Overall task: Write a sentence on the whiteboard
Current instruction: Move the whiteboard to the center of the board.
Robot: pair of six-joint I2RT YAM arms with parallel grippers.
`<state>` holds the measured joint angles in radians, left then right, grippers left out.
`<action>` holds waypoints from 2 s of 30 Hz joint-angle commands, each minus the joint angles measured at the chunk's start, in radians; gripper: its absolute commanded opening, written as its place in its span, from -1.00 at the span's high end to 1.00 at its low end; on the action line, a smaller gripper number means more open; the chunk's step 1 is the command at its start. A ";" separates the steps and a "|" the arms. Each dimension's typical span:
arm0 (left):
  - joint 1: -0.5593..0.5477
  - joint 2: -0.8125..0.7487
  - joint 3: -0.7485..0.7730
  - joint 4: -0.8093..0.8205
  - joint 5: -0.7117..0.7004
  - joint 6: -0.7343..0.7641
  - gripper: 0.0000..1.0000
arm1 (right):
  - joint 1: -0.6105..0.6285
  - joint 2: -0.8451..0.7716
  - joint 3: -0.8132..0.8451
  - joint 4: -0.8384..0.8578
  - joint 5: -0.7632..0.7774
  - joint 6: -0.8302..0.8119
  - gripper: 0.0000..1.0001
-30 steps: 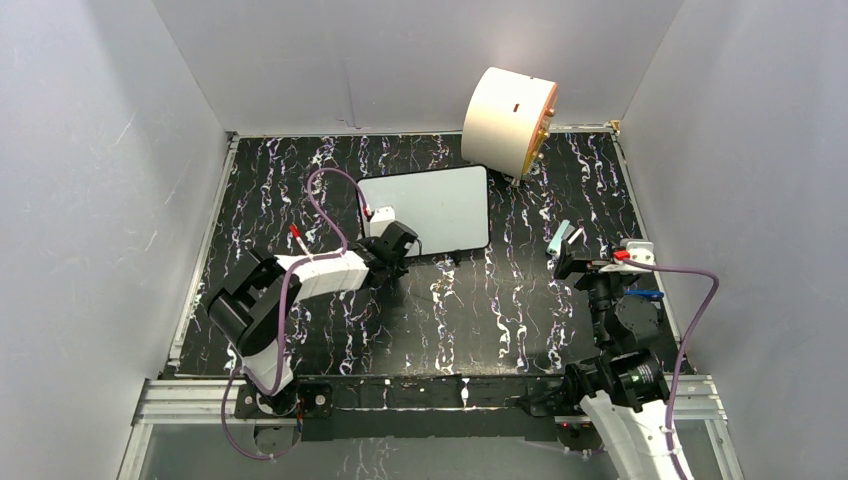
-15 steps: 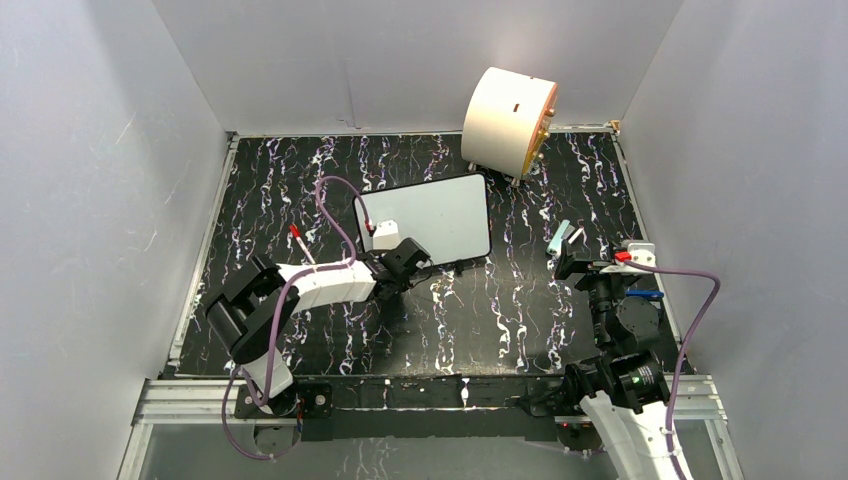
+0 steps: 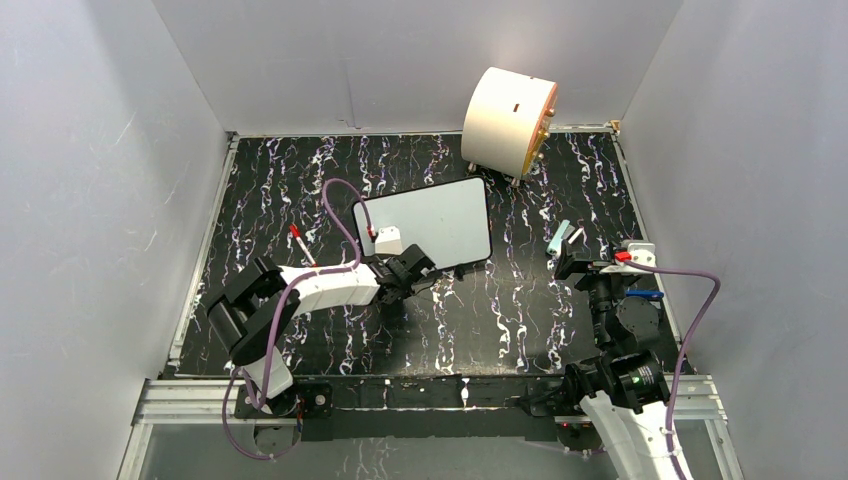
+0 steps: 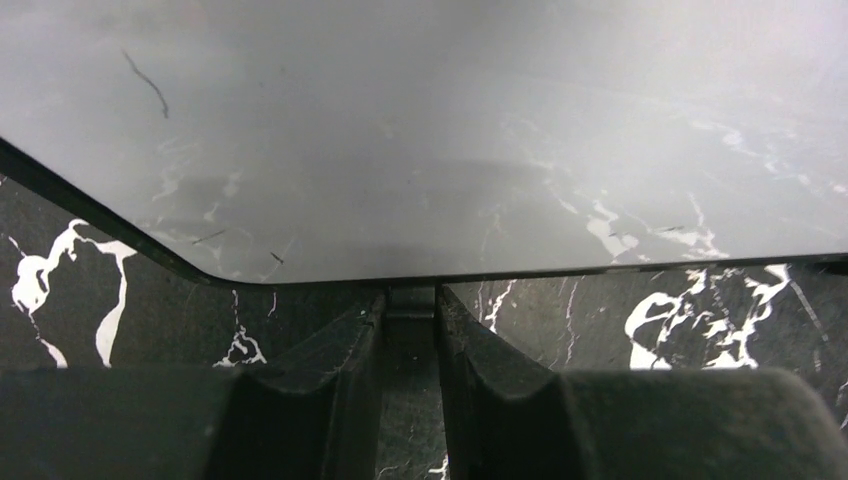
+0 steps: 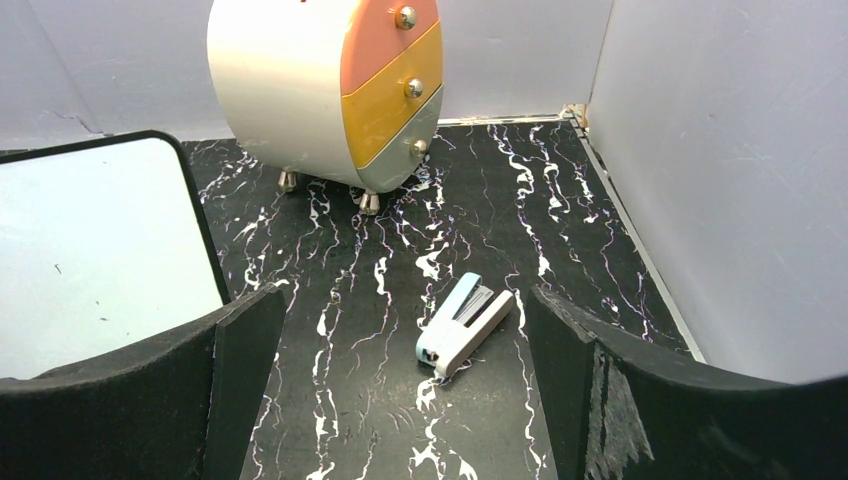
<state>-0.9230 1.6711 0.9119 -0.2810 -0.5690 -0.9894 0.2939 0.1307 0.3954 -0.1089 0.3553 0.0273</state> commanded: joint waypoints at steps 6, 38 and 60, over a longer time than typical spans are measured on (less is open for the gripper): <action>-0.025 -0.043 0.029 -0.119 0.018 -0.020 0.38 | -0.005 -0.008 0.001 0.052 -0.010 0.006 -0.97; -0.033 -0.185 0.065 -0.048 0.114 0.101 0.12 | -0.005 0.008 0.000 0.048 0.000 0.002 -0.97; 0.245 -0.506 0.229 -0.208 -0.012 0.480 -0.50 | -0.005 0.043 0.003 0.040 0.010 -0.004 -0.97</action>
<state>-0.7650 1.2407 1.0924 -0.4656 -0.5430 -0.6247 0.2939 0.1654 0.3950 -0.1093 0.3565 0.0265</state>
